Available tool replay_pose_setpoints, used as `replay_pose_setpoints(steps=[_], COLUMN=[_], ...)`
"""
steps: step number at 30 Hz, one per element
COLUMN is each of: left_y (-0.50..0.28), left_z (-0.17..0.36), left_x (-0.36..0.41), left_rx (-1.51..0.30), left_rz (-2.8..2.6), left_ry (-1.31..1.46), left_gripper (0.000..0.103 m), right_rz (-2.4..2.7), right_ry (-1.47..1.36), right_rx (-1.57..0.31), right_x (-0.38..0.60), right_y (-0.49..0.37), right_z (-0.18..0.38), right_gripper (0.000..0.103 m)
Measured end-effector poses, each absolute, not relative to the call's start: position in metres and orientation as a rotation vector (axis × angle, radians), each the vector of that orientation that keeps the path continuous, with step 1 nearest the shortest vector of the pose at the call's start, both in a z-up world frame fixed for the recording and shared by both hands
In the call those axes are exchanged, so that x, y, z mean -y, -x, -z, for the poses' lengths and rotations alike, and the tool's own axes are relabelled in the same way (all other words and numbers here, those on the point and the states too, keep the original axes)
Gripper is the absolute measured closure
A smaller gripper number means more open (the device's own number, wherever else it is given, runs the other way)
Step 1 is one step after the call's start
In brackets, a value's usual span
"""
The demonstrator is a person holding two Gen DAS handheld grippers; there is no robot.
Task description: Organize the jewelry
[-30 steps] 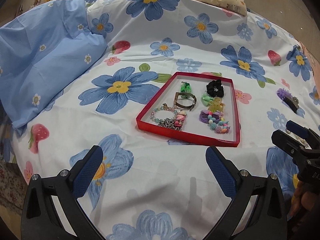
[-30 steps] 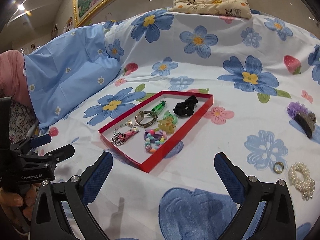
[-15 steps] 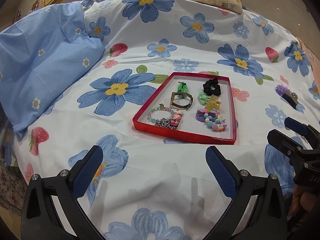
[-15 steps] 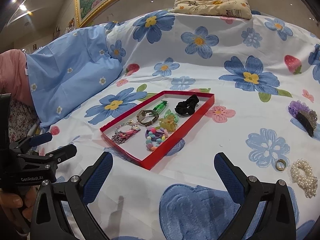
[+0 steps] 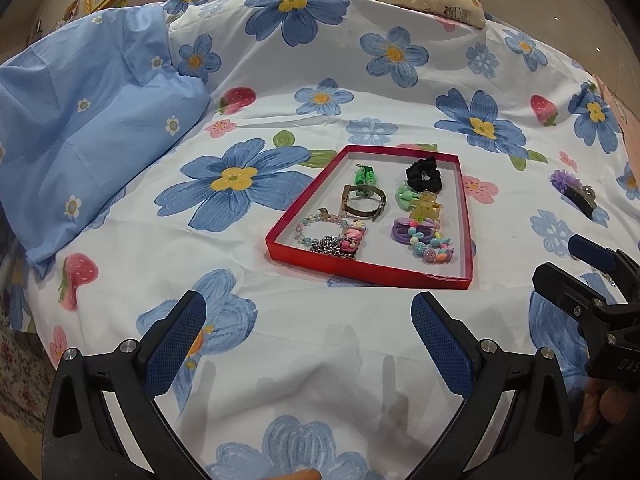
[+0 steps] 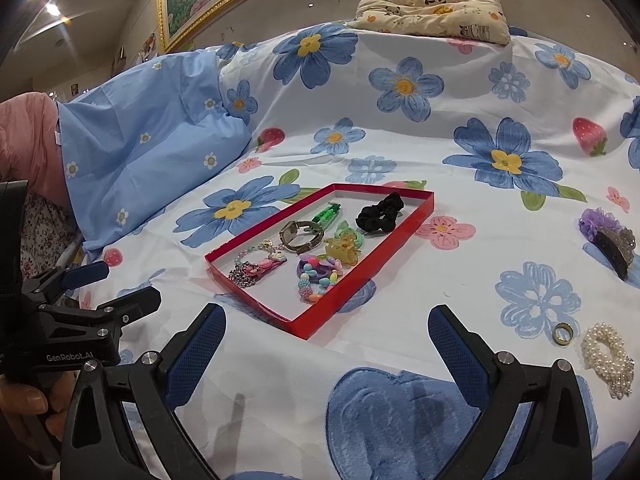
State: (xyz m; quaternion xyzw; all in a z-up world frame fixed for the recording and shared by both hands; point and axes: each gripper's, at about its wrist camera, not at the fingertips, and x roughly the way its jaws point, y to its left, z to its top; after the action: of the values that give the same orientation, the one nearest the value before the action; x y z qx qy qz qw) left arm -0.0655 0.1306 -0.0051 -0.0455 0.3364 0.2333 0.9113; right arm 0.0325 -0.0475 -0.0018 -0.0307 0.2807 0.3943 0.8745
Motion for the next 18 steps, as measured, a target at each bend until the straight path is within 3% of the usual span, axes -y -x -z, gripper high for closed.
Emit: replay_pose_setpoints(steps=[18], left_y=[0.0647], left_z=[0.0066], left_x=[-0.129], left_rx=[-0.701], left_rz=[-0.484], left_ry=[0.093], left_gripper=[0.0], right_rz=[-0.825], right_ry=[0.065], right_rx=[-0.585], right_x=[0.0472], right_y=[-0.0321], right_z=[0.0025], right_gripper=[0.001])
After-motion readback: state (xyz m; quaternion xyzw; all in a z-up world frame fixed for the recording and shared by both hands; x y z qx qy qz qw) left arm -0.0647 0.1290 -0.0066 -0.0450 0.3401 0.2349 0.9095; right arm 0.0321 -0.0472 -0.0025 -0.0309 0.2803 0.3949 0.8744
